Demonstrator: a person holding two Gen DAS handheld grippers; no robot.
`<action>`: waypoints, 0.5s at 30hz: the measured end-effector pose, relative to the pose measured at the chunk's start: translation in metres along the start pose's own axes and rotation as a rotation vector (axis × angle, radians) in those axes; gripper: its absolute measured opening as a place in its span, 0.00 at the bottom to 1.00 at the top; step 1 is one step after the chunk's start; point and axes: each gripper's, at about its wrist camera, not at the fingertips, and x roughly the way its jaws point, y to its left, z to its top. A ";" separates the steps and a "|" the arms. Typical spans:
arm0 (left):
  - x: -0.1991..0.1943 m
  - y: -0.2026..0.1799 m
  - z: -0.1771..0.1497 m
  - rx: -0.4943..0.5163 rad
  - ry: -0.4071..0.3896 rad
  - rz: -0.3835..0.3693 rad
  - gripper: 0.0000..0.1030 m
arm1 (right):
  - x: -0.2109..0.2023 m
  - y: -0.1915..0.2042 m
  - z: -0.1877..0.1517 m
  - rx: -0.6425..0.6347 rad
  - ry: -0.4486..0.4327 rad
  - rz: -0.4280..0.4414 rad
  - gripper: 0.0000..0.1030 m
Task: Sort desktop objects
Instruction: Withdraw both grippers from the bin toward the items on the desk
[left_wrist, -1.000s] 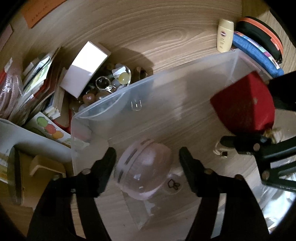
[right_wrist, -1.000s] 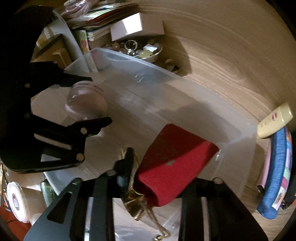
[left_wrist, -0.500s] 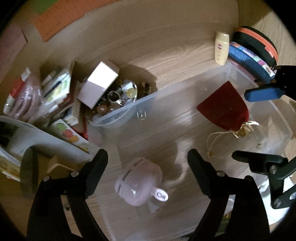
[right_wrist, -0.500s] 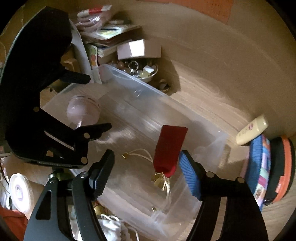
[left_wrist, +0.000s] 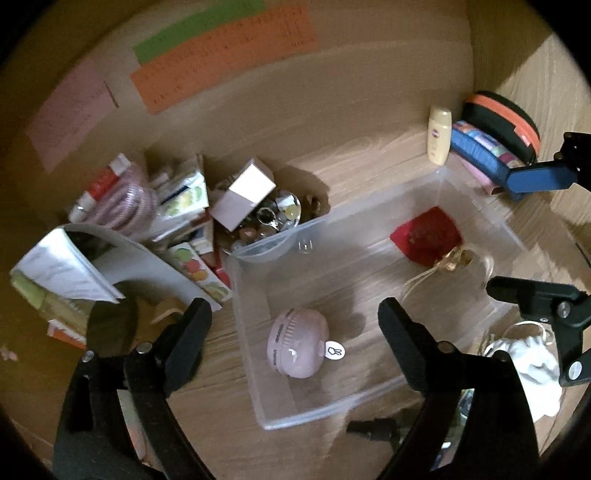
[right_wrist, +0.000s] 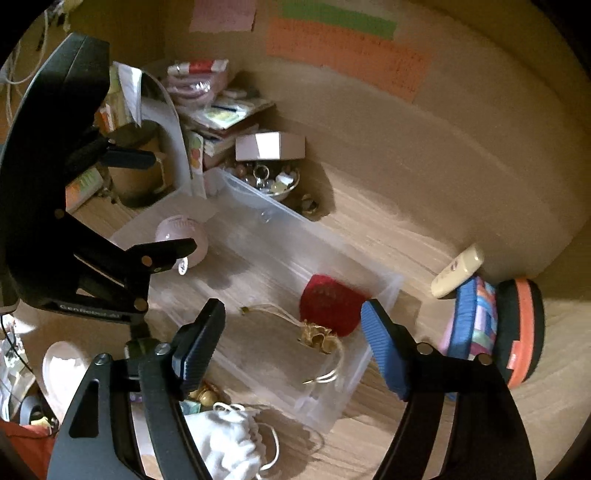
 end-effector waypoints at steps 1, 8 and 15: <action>-0.007 0.001 -0.002 -0.002 -0.008 0.005 0.90 | -0.005 0.000 -0.001 -0.001 -0.009 -0.003 0.73; -0.043 0.002 -0.012 -0.025 -0.067 0.013 0.90 | -0.044 0.006 -0.009 -0.004 -0.074 -0.033 0.74; -0.078 0.006 -0.028 -0.053 -0.132 0.014 0.94 | -0.082 0.014 -0.024 0.016 -0.152 -0.057 0.79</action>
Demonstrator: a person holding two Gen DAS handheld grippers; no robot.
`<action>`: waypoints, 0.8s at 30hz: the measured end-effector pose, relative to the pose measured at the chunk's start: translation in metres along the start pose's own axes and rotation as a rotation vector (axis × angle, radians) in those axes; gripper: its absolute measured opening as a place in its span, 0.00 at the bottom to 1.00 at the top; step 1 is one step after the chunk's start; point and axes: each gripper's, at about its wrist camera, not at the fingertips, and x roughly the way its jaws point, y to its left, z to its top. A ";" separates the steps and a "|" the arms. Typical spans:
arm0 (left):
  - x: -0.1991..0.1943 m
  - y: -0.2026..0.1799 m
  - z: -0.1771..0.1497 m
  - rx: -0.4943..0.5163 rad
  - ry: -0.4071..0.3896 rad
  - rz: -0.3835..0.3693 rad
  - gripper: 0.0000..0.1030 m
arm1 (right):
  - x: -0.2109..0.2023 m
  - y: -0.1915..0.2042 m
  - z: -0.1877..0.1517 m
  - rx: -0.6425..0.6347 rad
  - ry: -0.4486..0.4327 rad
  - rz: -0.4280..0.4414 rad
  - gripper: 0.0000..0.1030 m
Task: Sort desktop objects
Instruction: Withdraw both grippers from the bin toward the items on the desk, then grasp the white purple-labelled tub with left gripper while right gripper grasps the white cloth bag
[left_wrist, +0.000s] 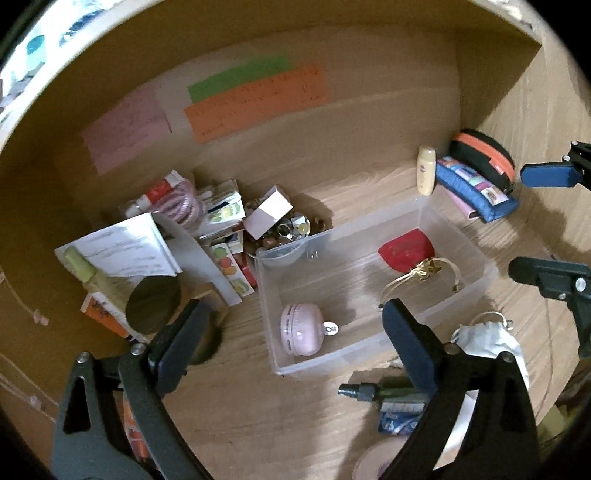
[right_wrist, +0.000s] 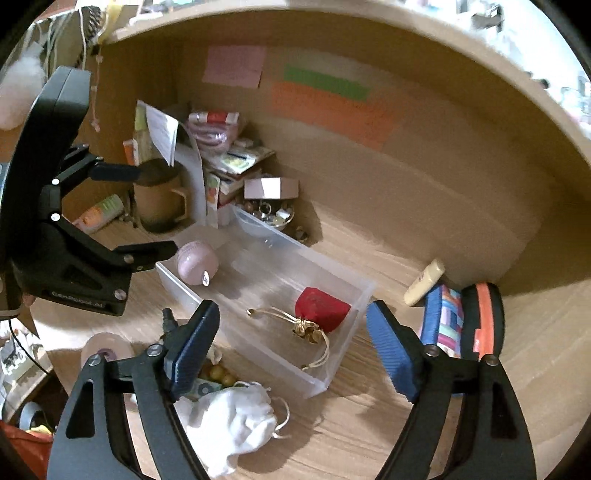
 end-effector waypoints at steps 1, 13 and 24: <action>-0.004 0.001 -0.002 -0.003 -0.015 -0.007 0.94 | -0.005 0.001 -0.002 0.003 -0.011 -0.004 0.79; -0.044 0.009 -0.050 -0.096 -0.076 -0.019 0.95 | -0.037 0.014 -0.037 0.066 -0.078 -0.020 0.87; -0.051 0.005 -0.097 -0.164 -0.087 -0.061 0.96 | -0.037 0.035 -0.080 0.113 -0.084 -0.040 0.87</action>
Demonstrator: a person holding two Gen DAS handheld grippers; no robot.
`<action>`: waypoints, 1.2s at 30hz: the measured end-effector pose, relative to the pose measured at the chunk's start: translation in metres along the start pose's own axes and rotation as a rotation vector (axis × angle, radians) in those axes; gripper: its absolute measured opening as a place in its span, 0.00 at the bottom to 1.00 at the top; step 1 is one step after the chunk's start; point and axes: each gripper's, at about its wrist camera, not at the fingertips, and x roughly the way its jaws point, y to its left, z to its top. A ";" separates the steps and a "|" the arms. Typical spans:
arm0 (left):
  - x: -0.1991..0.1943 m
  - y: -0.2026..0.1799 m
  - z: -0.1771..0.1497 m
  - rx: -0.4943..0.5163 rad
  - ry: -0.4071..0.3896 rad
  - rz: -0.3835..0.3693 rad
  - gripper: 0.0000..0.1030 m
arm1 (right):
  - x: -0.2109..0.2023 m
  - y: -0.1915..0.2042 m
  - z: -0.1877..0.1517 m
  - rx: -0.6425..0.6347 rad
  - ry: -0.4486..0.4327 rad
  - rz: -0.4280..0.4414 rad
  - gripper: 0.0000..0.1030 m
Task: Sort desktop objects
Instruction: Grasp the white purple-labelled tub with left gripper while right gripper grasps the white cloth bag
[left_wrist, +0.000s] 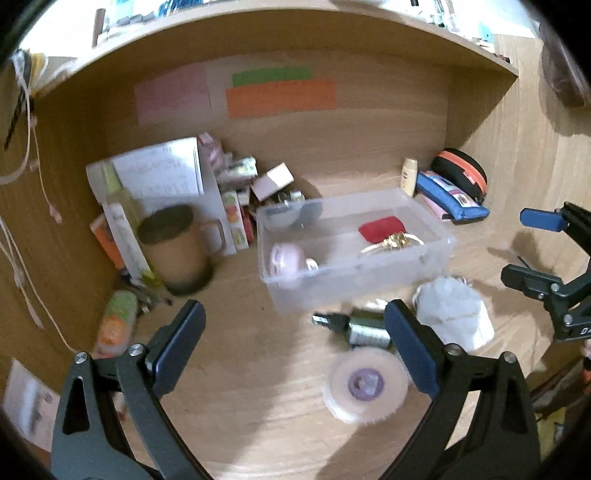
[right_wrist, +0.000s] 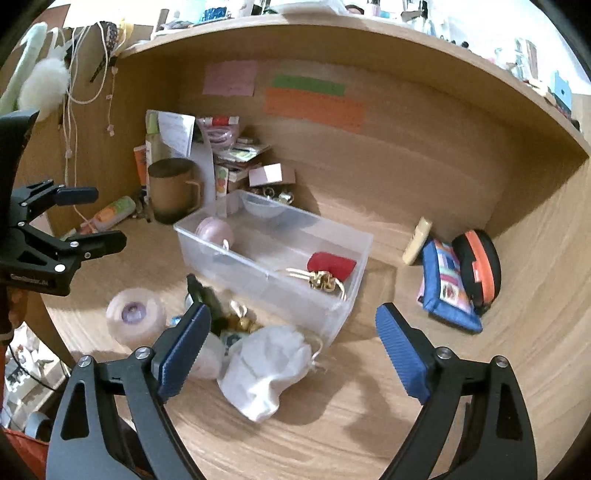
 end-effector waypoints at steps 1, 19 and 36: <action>0.002 0.000 -0.004 -0.008 0.007 -0.008 0.96 | 0.002 0.001 -0.004 0.004 0.004 -0.001 0.87; 0.036 -0.024 -0.071 -0.087 0.159 -0.154 0.96 | 0.049 -0.004 -0.053 0.136 0.156 0.067 0.87; 0.074 -0.020 -0.075 -0.155 0.203 -0.158 0.96 | 0.107 -0.012 -0.057 0.246 0.259 0.168 0.77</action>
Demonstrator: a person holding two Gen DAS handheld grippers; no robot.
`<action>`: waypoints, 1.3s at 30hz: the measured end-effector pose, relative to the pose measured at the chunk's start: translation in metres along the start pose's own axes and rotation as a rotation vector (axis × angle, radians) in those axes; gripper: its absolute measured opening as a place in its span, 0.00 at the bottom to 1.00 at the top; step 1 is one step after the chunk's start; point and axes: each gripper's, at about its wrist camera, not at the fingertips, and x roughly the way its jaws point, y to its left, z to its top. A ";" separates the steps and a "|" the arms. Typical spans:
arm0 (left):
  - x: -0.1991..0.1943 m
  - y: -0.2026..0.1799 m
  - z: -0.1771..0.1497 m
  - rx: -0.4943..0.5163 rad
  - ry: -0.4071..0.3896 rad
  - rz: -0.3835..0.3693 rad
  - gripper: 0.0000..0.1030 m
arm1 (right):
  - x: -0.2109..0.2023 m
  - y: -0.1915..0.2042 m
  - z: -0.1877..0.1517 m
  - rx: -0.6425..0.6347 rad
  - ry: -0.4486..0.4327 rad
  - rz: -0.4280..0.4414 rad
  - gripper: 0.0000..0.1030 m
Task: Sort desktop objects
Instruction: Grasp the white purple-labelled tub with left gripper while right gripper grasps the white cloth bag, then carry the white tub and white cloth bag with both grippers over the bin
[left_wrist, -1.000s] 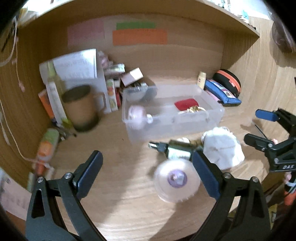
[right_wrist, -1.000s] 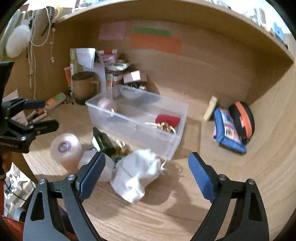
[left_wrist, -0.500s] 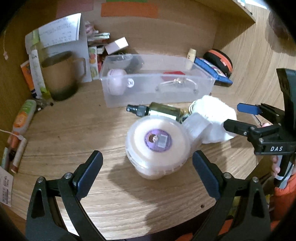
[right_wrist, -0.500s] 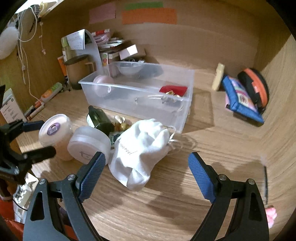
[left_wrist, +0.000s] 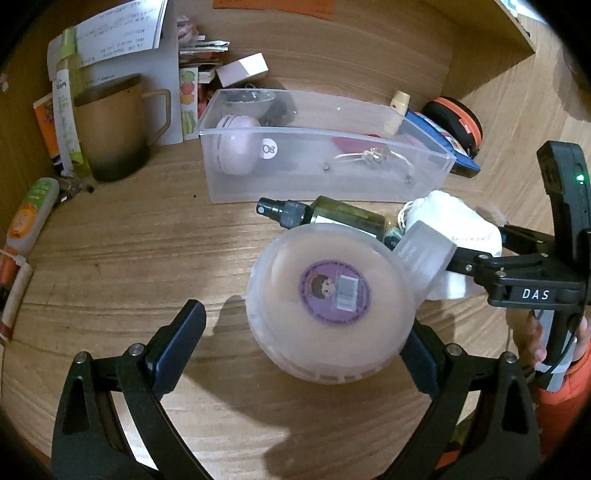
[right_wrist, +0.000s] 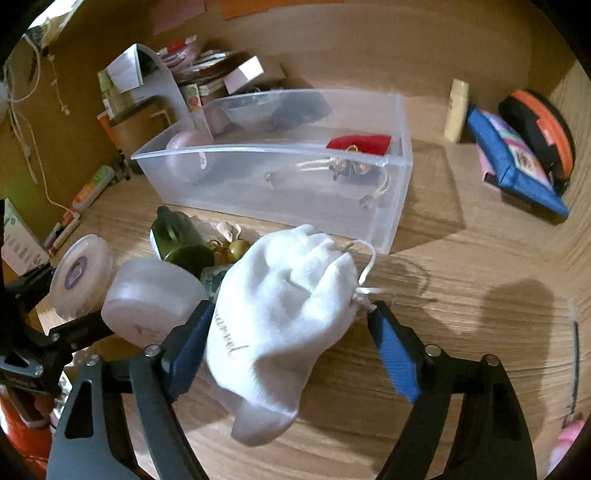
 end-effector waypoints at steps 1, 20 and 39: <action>0.001 0.000 0.001 -0.004 -0.003 0.001 0.96 | 0.001 -0.001 0.000 0.007 0.000 0.005 0.77; 0.009 -0.002 0.006 -0.016 -0.033 0.007 0.62 | -0.009 -0.003 -0.006 0.012 -0.052 0.055 0.33; -0.001 0.016 0.008 -0.090 -0.060 0.040 0.56 | -0.053 -0.032 -0.011 0.090 -0.139 0.044 0.31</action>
